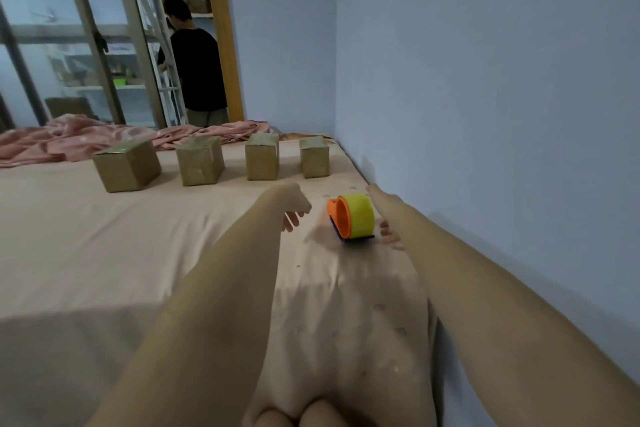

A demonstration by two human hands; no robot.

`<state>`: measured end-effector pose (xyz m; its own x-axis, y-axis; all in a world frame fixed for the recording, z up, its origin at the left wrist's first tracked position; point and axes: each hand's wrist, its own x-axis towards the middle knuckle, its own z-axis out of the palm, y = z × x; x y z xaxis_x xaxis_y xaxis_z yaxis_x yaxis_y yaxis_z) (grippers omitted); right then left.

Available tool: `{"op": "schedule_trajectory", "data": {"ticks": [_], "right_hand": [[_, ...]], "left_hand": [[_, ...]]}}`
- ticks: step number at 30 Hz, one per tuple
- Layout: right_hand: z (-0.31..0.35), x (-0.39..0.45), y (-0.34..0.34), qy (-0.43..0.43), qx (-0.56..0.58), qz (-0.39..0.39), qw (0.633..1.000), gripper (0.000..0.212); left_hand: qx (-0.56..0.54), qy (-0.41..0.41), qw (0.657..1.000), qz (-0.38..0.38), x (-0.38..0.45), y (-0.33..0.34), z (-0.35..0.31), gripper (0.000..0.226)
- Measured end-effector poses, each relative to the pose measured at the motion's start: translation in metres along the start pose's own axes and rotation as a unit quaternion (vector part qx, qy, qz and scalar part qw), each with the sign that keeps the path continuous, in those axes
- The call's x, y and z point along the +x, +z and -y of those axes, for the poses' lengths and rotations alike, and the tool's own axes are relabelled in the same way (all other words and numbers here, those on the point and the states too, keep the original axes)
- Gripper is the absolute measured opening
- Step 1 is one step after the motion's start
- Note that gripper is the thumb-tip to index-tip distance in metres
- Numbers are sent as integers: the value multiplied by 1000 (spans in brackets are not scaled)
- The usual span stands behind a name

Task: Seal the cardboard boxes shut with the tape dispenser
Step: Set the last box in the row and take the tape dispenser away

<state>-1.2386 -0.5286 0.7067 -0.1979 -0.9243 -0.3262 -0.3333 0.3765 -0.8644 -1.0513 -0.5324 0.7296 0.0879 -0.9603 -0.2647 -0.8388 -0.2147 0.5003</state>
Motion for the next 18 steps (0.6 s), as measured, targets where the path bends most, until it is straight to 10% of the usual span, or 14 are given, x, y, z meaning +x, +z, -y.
{"op": "schedule_trajectory", "data": {"ticks": [9, 18], "right_hand": [[9, 13, 22, 47, -3, 43, 998, 96], [36, 28, 30, 30, -85, 154, 984, 47]], "left_hand": [[5, 12, 999, -46, 23, 34, 27, 18], [18, 5, 994, -111, 32, 13, 51, 18]]}}
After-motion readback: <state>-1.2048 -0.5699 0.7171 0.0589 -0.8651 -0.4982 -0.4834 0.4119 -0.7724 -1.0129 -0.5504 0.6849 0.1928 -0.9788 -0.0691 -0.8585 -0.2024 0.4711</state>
